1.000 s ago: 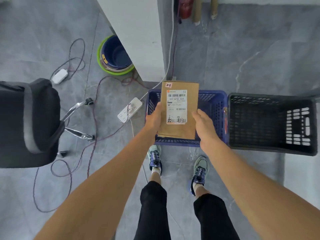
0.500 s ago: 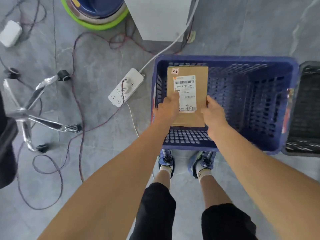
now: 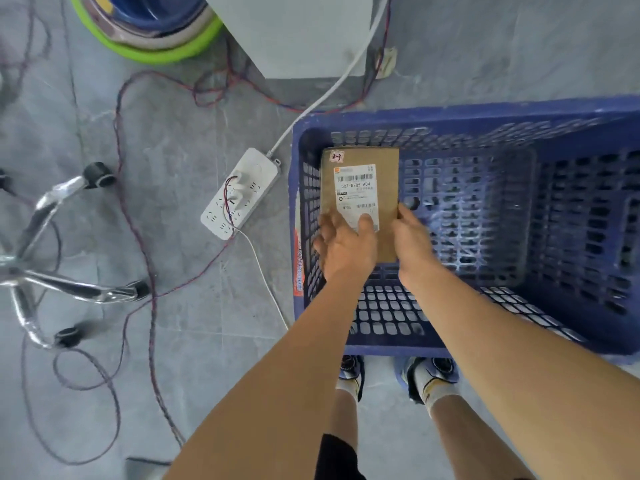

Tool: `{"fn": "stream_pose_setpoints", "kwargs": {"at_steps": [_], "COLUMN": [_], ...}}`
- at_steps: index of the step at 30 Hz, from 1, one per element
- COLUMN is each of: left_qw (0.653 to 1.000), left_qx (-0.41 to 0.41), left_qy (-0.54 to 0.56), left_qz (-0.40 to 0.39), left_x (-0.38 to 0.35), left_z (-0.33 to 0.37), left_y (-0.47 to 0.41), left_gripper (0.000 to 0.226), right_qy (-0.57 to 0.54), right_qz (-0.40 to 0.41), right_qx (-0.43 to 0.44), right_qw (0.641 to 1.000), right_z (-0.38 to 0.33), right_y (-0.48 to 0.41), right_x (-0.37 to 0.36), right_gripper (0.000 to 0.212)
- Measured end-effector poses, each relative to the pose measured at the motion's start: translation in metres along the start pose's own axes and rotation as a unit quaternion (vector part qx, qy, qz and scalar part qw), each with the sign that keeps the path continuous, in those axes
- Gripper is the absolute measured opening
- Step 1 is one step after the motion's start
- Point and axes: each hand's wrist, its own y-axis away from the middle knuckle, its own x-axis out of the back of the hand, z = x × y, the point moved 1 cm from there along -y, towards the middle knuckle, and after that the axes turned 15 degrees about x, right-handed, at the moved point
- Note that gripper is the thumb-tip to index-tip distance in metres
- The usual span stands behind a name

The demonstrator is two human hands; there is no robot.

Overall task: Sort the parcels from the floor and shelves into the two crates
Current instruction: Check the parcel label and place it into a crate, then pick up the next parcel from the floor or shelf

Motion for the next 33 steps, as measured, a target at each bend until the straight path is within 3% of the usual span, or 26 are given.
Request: {"fn": "stream_pose_setpoints", "kwargs": {"at_steps": [3, 7, 20, 25, 33], "left_qw": [0.999, 0.998, 0.996, 0.989, 0.973], "left_qx": [0.015, -0.004, -0.024, -0.026, -0.163], "left_qy": [0.02, 0.016, 0.018, 0.117, 0.128], "left_qz": [-0.022, -0.054, -0.088, -0.084, -0.1], "left_x": [-0.005, -0.01, -0.007, 0.017, 0.082], "left_z": [-0.003, -0.003, 0.004, 0.031, 0.133], "left_y": [-0.005, -0.014, -0.019, 0.033, 0.219], "left_gripper": [0.071, 0.068, 0.062, 0.074, 0.06], "right_qy": [-0.016, -0.001, 0.05, 0.033, -0.064], "right_qz": [-0.005, -0.012, -0.073, -0.048, 0.013], "right_qx": [0.003, 0.008, 0.018, 0.071, 0.167], "right_qw": [1.0, 1.0, 0.996, 0.996, 0.984], "right_z": [-0.002, 0.008, 0.001, -0.043, -0.205], "right_y": [-0.004, -0.012, -0.026, 0.0, 0.103], "right_x": [-0.007, -0.009, -0.004, 0.02, 0.105], "right_gripper": [0.044, 0.045, 0.068, 0.06, 0.067]}}
